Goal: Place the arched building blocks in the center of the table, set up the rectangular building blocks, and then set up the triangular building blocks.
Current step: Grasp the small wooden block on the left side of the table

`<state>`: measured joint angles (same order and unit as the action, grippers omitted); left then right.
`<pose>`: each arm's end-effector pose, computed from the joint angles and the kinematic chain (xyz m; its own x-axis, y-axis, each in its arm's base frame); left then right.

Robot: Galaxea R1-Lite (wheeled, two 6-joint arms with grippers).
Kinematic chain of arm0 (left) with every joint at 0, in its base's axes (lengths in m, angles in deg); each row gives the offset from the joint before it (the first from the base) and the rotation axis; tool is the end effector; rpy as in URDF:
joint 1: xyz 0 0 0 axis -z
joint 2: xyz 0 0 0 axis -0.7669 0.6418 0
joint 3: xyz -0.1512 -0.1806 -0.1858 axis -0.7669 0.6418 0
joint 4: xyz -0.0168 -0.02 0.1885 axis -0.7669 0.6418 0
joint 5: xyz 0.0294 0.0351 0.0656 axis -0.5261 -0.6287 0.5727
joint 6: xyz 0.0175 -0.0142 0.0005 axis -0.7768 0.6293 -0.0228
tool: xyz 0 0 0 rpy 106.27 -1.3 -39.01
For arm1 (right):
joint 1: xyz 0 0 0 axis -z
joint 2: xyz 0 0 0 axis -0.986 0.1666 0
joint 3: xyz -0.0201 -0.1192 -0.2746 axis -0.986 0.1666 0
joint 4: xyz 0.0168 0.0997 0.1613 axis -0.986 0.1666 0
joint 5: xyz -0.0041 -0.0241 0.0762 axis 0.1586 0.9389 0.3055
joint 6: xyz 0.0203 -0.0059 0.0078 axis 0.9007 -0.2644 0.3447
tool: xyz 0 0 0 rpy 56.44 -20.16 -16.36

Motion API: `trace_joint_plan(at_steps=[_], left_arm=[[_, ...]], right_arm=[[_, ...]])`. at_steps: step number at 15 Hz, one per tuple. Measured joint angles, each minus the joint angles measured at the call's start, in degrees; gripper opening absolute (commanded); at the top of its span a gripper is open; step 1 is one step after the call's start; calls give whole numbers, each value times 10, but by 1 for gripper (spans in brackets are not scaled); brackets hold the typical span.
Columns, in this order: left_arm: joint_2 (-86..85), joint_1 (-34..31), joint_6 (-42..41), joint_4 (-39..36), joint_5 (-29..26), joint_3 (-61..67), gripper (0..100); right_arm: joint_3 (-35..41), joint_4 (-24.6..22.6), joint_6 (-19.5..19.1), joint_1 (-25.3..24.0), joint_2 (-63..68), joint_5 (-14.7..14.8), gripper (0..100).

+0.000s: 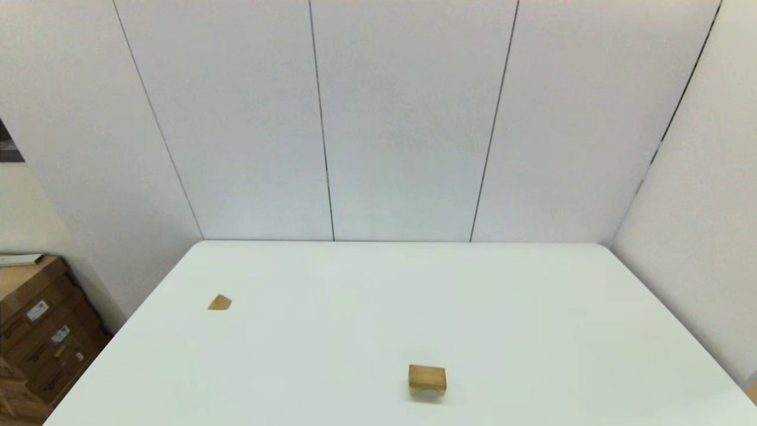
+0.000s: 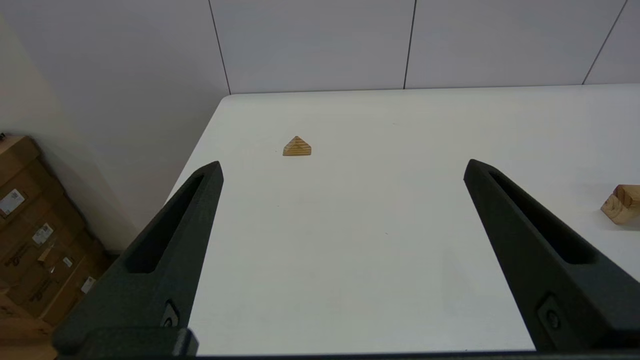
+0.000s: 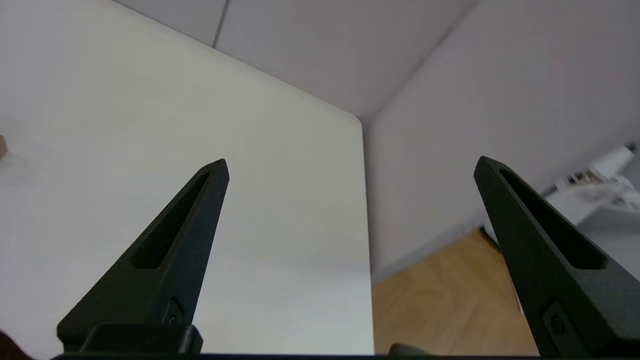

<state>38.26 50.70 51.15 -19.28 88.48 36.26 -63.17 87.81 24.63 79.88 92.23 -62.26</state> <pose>-0.0228 0.0003 0.0752 0.9999 -0.0097 -0.0031 0.0097 1.0000 0.0012 -0.0018 -0.0025 0.2071 0.9821 -0.1045 -0.1567 0.0171 0.8781 -0.4782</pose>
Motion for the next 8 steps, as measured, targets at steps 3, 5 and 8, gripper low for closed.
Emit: trace_joint_plan(at_steps=[3, 5, 8], left_arm=[[0, 0, 0, 0, 0, 0, 100], [0, 0, 0, 0, 0, 0, 100], [0, 0, 0, 0, 0, 0, 100]], right_arm=[[65, -23, 82, 38, -72, -8, 100], [94, -59, 170, 44, -89, -16, 100], [101, -71, 229, 34, -102, -32, 100]])
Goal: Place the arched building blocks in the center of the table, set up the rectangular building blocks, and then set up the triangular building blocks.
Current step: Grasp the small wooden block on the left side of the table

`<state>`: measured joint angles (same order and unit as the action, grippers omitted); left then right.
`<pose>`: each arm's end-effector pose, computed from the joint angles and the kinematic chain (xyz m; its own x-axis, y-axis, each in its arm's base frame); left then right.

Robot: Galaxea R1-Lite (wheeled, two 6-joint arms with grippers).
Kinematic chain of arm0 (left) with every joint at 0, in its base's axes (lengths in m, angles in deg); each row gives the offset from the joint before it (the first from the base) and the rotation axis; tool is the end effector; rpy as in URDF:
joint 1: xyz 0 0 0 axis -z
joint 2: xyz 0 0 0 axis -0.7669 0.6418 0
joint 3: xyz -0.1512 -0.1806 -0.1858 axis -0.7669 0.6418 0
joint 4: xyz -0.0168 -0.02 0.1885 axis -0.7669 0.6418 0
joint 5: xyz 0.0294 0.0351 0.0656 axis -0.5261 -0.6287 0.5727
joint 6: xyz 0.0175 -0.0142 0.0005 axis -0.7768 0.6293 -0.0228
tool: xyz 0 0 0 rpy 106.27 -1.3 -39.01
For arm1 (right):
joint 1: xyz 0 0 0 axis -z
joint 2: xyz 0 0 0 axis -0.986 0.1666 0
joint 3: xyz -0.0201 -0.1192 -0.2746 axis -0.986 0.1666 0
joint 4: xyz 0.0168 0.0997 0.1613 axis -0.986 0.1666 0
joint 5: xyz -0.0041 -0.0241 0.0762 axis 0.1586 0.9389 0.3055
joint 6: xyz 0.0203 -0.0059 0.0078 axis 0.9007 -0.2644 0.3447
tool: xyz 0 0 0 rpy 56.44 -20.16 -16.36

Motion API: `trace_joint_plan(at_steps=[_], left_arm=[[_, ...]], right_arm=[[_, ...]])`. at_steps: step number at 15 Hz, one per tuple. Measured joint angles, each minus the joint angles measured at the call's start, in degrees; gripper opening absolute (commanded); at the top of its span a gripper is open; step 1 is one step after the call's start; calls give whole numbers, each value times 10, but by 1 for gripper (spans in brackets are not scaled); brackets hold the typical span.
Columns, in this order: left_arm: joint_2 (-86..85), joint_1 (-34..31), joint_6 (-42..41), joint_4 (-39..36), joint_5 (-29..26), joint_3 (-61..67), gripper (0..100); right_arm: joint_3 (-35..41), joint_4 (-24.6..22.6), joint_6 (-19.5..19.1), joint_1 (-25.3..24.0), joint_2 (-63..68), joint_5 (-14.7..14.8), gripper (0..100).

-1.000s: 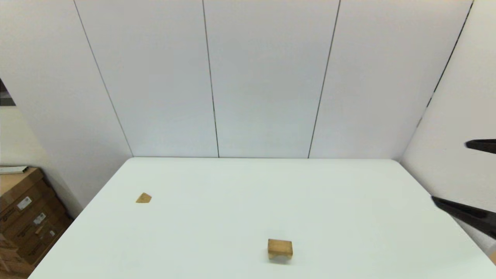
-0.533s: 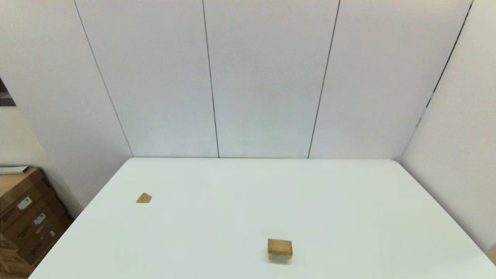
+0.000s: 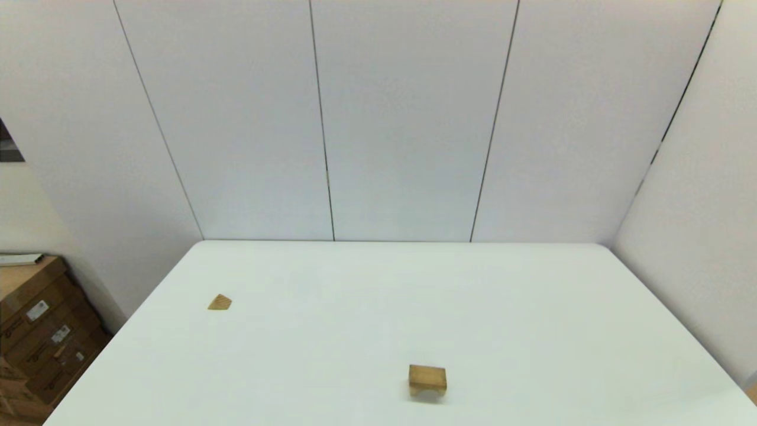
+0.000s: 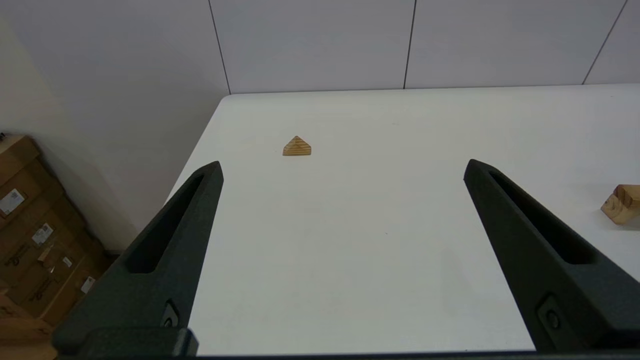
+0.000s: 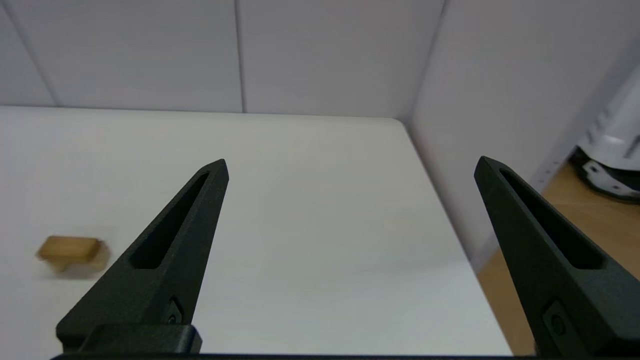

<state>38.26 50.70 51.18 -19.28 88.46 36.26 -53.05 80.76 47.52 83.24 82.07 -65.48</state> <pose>-0.0228 0.0003 0.0752 0.9999 -0.0101 -0.0031 0.0101 0.9999 0.0007 -0.0196 -0.0003 0.1702 0.9937 -0.1067 -0.0346 0.1033 0.9906 -0.0897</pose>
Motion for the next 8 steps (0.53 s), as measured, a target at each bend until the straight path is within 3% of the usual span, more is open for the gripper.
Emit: trace_joint_plan(at_steps=[5, 8], left_arm=[[0, 0, 0, 0, 0, 0, 100], [0, 0, 0, 0, 0, 0, 100]], right_arm=[[28, 22, -4, -20, -53, -16, 100], [99, 15, -21, -25, -119, -41, 100]])
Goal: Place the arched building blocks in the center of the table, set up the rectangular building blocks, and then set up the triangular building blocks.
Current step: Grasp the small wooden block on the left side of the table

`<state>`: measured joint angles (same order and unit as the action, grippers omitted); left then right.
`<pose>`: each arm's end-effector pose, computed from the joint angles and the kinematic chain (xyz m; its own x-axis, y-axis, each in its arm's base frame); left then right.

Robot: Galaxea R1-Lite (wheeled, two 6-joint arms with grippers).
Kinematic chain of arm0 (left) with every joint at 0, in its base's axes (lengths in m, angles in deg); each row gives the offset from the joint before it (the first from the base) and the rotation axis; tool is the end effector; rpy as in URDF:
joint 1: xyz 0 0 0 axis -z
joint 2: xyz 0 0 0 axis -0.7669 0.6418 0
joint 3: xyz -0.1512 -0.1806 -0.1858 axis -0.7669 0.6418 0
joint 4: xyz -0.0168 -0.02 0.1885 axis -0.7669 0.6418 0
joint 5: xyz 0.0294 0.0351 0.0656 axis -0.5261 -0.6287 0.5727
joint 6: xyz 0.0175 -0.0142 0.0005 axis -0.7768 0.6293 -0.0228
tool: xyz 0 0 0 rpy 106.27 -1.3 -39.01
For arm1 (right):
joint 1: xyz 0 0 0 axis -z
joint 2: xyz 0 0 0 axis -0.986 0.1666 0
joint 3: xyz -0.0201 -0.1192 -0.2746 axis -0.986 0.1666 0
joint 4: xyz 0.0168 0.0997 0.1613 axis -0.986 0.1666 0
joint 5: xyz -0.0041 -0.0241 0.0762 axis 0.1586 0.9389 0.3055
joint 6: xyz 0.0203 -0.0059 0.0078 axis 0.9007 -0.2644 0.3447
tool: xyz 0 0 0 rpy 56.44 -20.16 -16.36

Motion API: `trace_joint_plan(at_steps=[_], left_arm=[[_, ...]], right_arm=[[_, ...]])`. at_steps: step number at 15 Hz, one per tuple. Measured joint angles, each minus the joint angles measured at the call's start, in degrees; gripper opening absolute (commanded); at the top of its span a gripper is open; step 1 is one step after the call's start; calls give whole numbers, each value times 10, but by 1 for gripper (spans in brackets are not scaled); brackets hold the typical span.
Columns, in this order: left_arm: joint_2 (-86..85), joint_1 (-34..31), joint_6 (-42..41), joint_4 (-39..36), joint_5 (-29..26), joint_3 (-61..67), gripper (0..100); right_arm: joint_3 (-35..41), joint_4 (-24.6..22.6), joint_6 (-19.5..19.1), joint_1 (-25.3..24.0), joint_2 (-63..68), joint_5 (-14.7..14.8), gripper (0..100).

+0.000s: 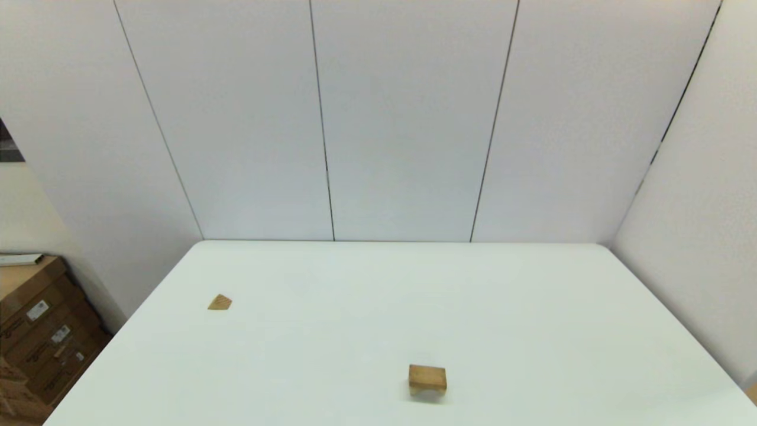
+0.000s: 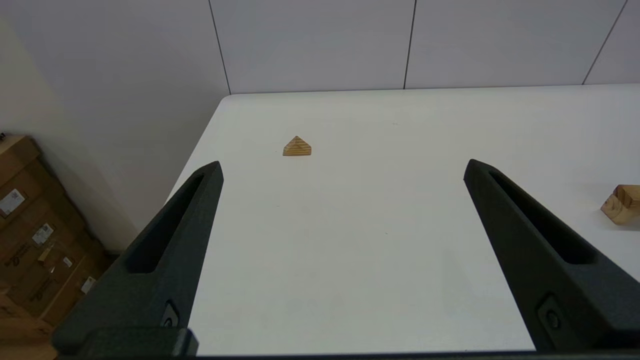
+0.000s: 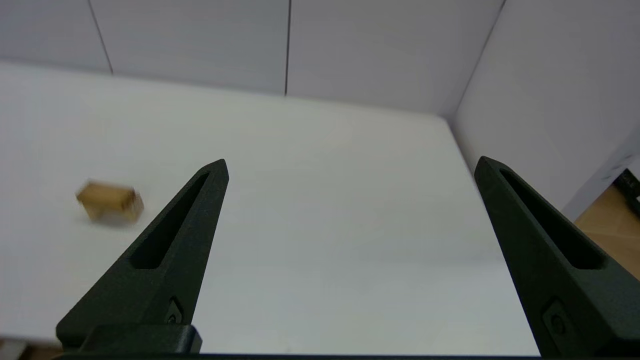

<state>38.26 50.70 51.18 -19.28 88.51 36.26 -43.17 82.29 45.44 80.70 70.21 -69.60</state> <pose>-0.0228 0.0003 0.0752 1.0000 -0.0092 -0.0031 0.0092 1.0000 0.0007 -0.0334 0.0005 0.1157 0.9996 0.0093 -0.0268 -0.0125 0.9923 -0.1234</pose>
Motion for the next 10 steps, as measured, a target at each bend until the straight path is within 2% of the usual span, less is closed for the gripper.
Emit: trace_joint_plan(at_steps=[2, 4, 7, 10], left_arm=[[0, 0, 0, 0, 0, 0, 100], [0, 0, 0, 0, 0, 0, 100], [0, 0, 0, 0, 0, 0, 100], [0, 0, 0, 0, 0, 0, 100]], right_arm=[[68, -35, -7, -1, -24, -8, 100], [103, -88, 8, -2, -34, -11, 100], [113, -91, 21, -2, -40, -10, 100], [115, -93, 54, -2, -40, -8, 100]])
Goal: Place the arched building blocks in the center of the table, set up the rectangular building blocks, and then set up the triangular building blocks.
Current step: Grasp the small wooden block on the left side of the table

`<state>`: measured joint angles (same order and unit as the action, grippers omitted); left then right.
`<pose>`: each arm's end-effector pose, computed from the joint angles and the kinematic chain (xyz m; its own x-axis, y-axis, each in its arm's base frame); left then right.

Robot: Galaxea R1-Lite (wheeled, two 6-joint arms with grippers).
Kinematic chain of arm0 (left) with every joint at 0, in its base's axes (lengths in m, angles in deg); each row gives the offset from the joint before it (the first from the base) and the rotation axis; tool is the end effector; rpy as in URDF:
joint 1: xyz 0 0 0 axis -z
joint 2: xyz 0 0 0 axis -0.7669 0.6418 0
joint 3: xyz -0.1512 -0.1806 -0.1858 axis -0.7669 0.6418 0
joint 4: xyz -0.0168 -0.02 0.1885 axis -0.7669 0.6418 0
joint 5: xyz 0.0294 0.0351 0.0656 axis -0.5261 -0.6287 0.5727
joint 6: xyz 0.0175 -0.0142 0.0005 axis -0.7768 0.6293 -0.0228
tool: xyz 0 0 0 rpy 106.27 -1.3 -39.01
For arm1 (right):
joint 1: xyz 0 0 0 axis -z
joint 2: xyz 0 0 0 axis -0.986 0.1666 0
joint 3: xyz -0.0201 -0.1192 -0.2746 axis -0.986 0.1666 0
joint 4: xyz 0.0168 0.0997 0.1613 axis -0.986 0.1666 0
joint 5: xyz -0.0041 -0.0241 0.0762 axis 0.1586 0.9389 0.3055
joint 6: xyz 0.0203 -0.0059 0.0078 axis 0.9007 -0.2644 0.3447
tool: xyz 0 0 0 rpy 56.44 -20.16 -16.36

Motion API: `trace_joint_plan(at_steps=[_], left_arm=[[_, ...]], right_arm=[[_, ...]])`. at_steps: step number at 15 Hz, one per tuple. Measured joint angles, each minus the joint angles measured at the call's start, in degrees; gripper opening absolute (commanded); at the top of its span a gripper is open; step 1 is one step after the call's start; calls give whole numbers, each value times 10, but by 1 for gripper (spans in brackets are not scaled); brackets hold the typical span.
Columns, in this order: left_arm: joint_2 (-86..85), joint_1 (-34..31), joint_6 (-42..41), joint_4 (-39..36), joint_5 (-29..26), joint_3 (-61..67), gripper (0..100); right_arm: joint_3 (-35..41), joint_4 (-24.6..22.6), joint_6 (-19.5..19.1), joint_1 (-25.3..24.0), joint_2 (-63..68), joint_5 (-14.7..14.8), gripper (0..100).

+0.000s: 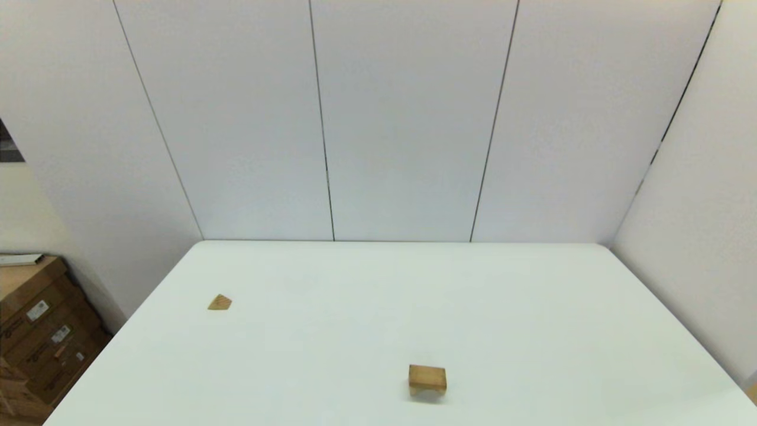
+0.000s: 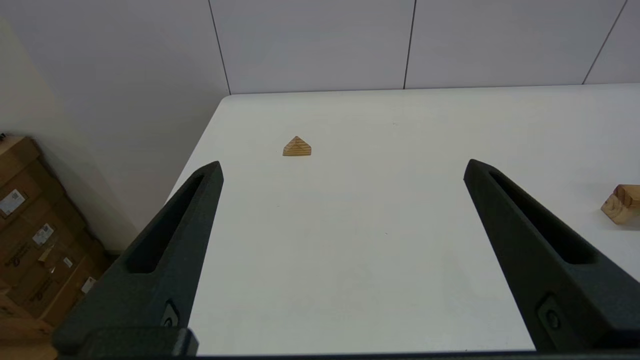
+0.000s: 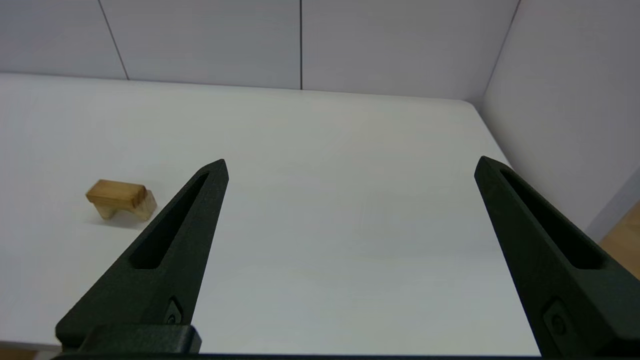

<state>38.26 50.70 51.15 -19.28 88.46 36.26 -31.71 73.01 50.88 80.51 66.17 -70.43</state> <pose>-0.0228 0.0003 0.0752 0.9999 -0.0101 -0.0031 0.0101 0.9999 0.0012 -0.0228 0.0007 0.0759 0.9996 0.0271 0.0056 -0.0269 0.9992 -0.0293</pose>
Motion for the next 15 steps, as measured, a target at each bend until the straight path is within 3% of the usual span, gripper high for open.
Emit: trace_joint_plan(at_steps=[11, 15], left_arm=[[0, 0, -2, 0, 1, 0, 100], [52, 0, 11, 22, 9, -65, 100]], right_arm=[[0, 0, 3, 0, 0, 4, 100], [0, 0, 3, 0, 0, 4, 100]])
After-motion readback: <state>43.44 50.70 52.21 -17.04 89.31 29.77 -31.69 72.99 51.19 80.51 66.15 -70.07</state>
